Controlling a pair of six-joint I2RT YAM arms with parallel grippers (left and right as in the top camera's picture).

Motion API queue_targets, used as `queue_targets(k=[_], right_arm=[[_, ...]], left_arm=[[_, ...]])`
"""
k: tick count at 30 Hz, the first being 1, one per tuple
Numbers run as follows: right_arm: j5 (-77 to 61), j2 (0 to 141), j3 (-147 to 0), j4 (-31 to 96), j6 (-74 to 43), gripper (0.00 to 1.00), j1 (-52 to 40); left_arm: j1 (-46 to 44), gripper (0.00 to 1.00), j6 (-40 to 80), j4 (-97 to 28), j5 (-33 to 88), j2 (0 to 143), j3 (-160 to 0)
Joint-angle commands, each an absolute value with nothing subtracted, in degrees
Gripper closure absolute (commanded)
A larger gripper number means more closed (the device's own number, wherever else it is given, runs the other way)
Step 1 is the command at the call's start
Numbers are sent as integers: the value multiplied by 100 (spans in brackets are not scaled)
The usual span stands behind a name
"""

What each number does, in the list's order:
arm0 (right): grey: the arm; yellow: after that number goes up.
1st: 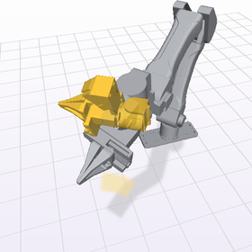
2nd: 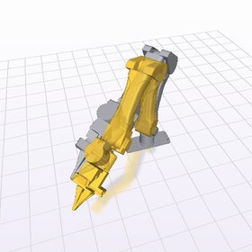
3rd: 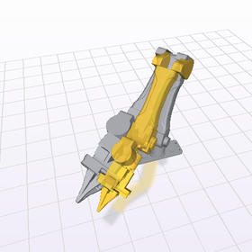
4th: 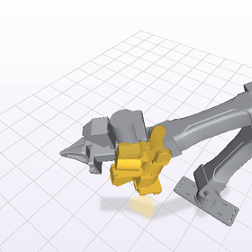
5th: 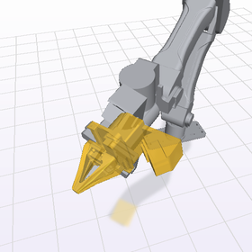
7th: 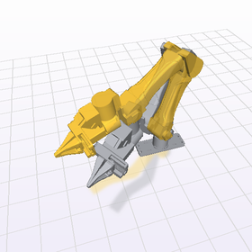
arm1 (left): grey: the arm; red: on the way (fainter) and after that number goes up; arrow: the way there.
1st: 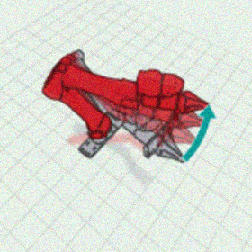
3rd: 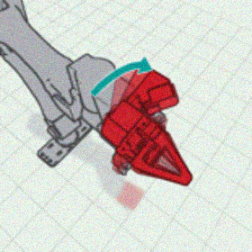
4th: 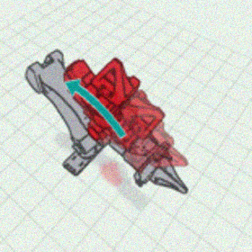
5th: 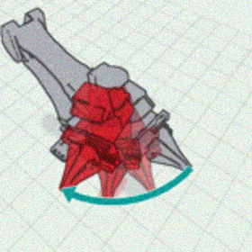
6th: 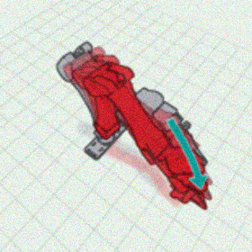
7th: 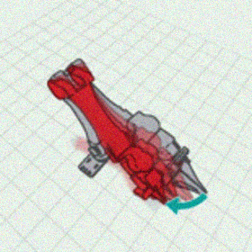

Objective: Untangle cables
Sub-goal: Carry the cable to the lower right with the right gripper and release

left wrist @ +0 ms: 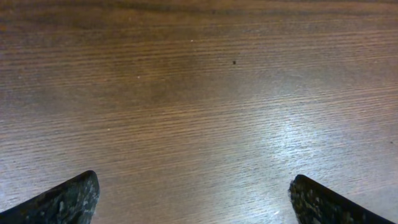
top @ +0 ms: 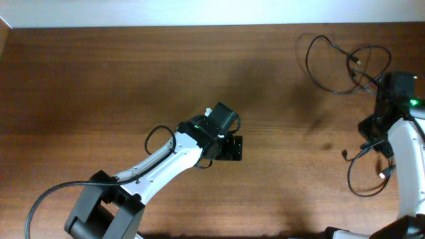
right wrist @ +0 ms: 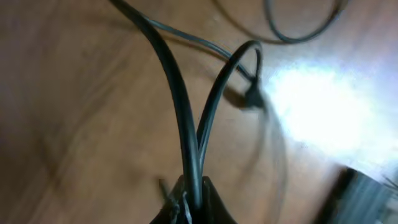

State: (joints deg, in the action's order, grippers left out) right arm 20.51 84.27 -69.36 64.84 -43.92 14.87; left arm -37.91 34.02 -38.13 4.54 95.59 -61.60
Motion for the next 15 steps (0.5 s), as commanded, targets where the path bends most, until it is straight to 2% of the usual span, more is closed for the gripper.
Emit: queue_targets(k=[1, 3, 4, 5, 6, 7, 11, 15], right_arm=[[2110, 8438, -6311, 5972, -4458, 94, 1507], [2106, 8438, -6263, 5865, -4458, 75, 1507], [2038, 8436, -6298, 5784, -4456, 41, 1509], [1959, 8436, -6370, 5784, -4456, 17, 1507], [1903, 8436, -6504, 5815, -4425, 4, 1507], [1756, 8433, -6777, 5887, -4272, 1, 1507], [1352, 8429, -8715, 7144, -4176, 1, 1496], [1354, 8405, -9657, 8147, -4174, 1, 1498]], left_arm=[[-3800, 1, 3312, -3820, 513, 9594, -6184], [-3800, 1, 3312, -3822, 513, 9594, -6184], [-3800, 1, 3312, -3822, 513, 9594, -6184], [-3800, 1, 3312, -3822, 510, 9594, -6184], [-3800, 1, 3312, -3822, 513, 9594, -6184], [-3800, 1, 3312, -3822, 513, 9594, -6184], [-3800, 1, 3312, -3822, 513, 9594, -6184], [-3800, 1, 3312, -3822, 513, 9594, -6184]])
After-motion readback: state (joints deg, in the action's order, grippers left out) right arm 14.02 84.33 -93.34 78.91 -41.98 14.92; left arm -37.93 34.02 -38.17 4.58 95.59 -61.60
